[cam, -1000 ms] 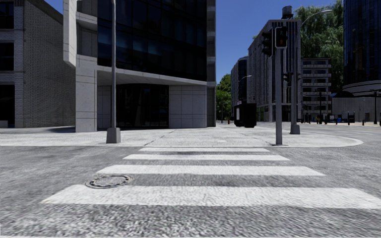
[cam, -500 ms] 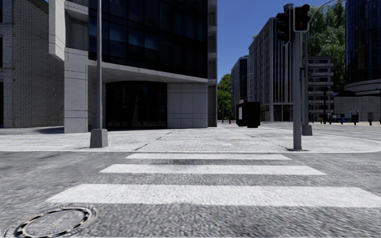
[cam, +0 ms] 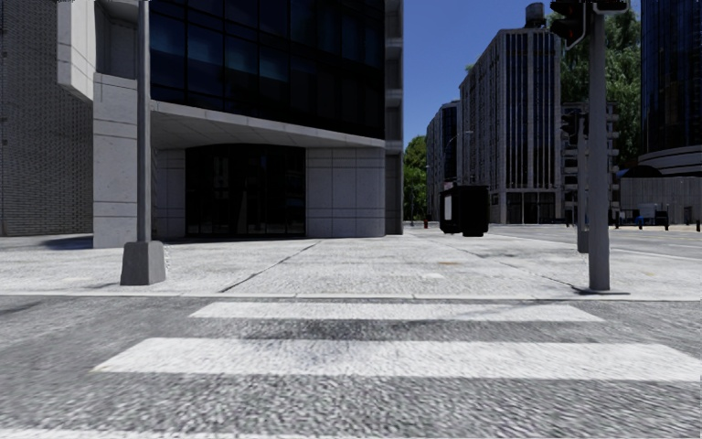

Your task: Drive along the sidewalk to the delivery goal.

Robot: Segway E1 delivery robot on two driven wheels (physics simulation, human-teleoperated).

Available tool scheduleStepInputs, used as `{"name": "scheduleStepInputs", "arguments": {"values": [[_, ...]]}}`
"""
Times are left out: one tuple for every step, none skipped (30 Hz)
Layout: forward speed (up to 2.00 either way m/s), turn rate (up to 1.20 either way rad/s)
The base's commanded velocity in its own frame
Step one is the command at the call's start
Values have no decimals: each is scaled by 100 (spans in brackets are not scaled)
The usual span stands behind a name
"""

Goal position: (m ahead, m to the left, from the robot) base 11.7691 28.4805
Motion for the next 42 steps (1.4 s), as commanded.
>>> {"name": "scheduleStepInputs", "arguments": {"values": [[200,0],[200,0],[200,0],[200,0],[200,0],[200,0],[200,0],[200,0],[200,0],[200,0],[200,0],[200,0],[200,0],[200,0],[200,0],[200,0],[200,0],[200,0],[200,0],[200,0],[200,0],[200,0],[200,0],[200,0],[200,0],[200,0],[200,0],[200,0],[200,0],[200,0],[200,9],[193,17],[193,17],[181,19],[154,19],[132,19],[114,19],[114,19],[103,19],[99,19],[98,20],[98,20]]}}
